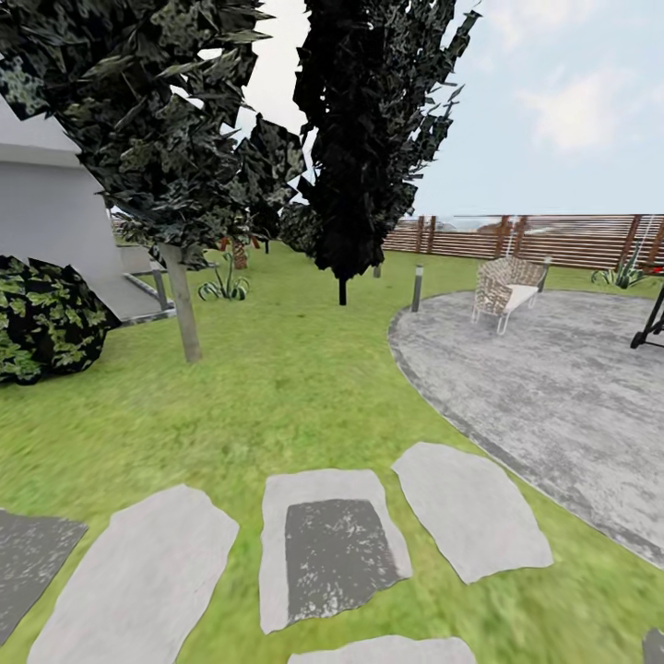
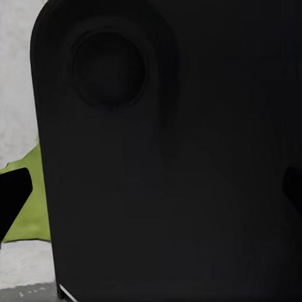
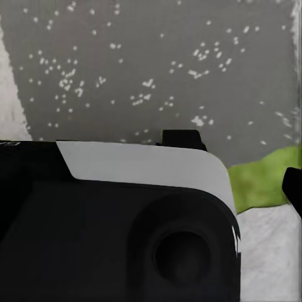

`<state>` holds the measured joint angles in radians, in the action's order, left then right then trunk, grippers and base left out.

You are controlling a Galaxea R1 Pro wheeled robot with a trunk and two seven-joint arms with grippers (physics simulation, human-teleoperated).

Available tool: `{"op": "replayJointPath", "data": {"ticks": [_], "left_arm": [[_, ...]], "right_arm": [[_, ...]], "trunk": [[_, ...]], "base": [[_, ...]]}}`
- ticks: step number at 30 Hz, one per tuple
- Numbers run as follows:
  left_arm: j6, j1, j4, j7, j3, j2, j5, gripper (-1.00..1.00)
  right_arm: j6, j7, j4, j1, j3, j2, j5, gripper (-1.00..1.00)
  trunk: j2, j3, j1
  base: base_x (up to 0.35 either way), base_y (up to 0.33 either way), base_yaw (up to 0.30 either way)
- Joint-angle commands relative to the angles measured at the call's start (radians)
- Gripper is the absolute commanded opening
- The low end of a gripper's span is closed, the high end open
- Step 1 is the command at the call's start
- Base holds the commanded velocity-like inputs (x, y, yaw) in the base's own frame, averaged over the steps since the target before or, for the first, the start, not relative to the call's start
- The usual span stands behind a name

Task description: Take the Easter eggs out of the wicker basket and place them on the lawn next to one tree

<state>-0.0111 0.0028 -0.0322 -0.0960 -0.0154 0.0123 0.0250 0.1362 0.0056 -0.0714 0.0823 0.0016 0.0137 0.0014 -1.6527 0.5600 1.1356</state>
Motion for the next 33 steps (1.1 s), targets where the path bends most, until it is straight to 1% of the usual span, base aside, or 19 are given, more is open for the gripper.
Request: {"op": "replayJointPath", "data": {"ticks": [1,12,20,25,33], "left_arm": [[-0.001,0.000,-0.002,-0.004,-0.001,0.000,0.003,1.00],[-0.001,0.000,-0.002,-0.003,-0.002,0.000,0.003,1.00],[-0.001,0.000,-0.002,-0.001,-0.003,0.000,0.003,1.00],[-0.001,0.000,-0.002,0.000,-0.003,0.000,0.004,1.00],[-0.001,0.000,-0.002,0.001,-0.004,0.000,0.004,1.00]], "right_arm": [[0.003,0.001,0.001,0.001,0.000,0.000,0.000,1.00],[0.003,0.001,0.001,0.001,0.000,0.000,0.000,1.00],[0.003,0.001,0.001,0.001,-0.001,0.000,0.000,1.00],[0.003,0.001,0.001,0.001,-0.001,0.000,0.000,1.00],[0.003,0.001,0.001,0.001,-0.002,0.000,0.000,1.00]], "trunk": [[0.000,0.001,0.001],[0.000,0.001,0.001],[0.000,0.001,0.001],[0.000,0.001,0.001],[0.000,0.001,0.001]], "base": [[0.316,-0.033,0.045],[0.317,-0.005,0.129],[0.317,-0.040,0.022],[0.307,-0.120,0.001],[0.262,-0.198,0.000]]}}
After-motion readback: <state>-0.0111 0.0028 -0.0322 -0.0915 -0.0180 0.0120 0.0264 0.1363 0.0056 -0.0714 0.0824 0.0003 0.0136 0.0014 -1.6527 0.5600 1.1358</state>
